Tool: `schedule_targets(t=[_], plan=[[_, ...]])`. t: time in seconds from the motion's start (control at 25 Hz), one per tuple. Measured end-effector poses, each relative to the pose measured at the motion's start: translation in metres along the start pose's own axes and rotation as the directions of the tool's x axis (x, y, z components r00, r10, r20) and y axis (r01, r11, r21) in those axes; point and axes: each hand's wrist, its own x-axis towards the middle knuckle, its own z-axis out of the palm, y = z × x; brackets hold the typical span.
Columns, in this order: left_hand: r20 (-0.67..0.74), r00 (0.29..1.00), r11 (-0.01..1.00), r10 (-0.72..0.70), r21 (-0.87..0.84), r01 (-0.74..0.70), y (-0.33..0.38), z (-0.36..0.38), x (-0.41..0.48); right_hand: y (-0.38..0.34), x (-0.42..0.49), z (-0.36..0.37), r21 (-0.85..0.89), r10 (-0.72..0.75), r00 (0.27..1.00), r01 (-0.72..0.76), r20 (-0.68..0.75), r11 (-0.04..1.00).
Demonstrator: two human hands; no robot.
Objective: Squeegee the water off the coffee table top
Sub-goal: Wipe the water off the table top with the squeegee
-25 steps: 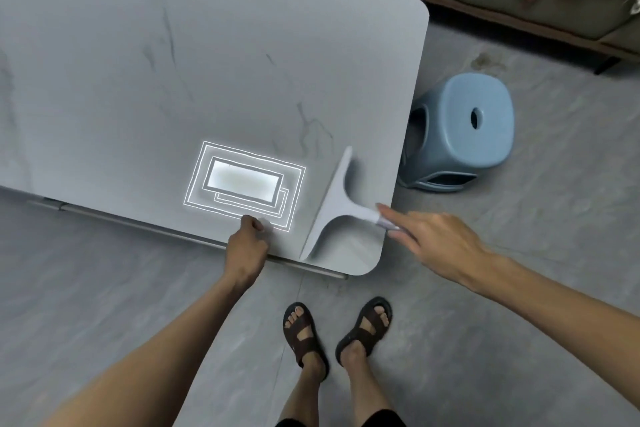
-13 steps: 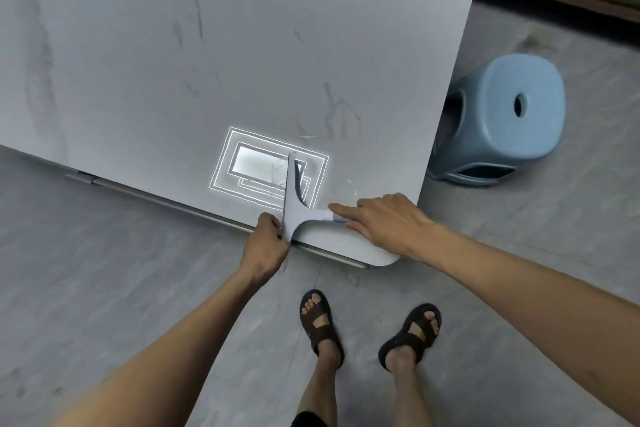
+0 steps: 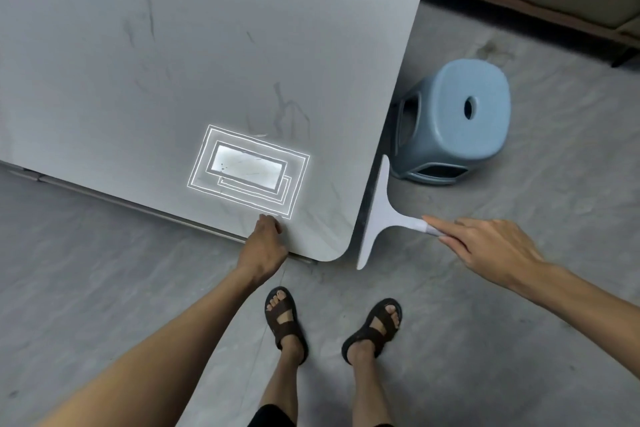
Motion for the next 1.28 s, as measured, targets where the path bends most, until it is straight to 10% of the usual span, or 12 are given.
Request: schedule_targets(t=[0.64,1.0,1.28], plan=[[-0.331,0.855,0.853,-0.4,-0.477,0.214,-0.079,-0.066,-0.029,-0.189,0.166,-0.047,-0.03,-0.591,0.806,0.591,0.008,0.806],[-0.229,0.915,0.868,-0.331,-0.455,0.201,-0.127,-0.099,0.026,-0.249,0.266,-0.036,0.069,-0.563,0.826,0.561,0.011,0.825],[-0.164,0.972,0.958,-0.168,-0.26,0.121,-0.078,-0.081,0.048,-0.127,0.195,-0.021,0.195,-0.14,0.99,0.142,-0.023,0.97]])
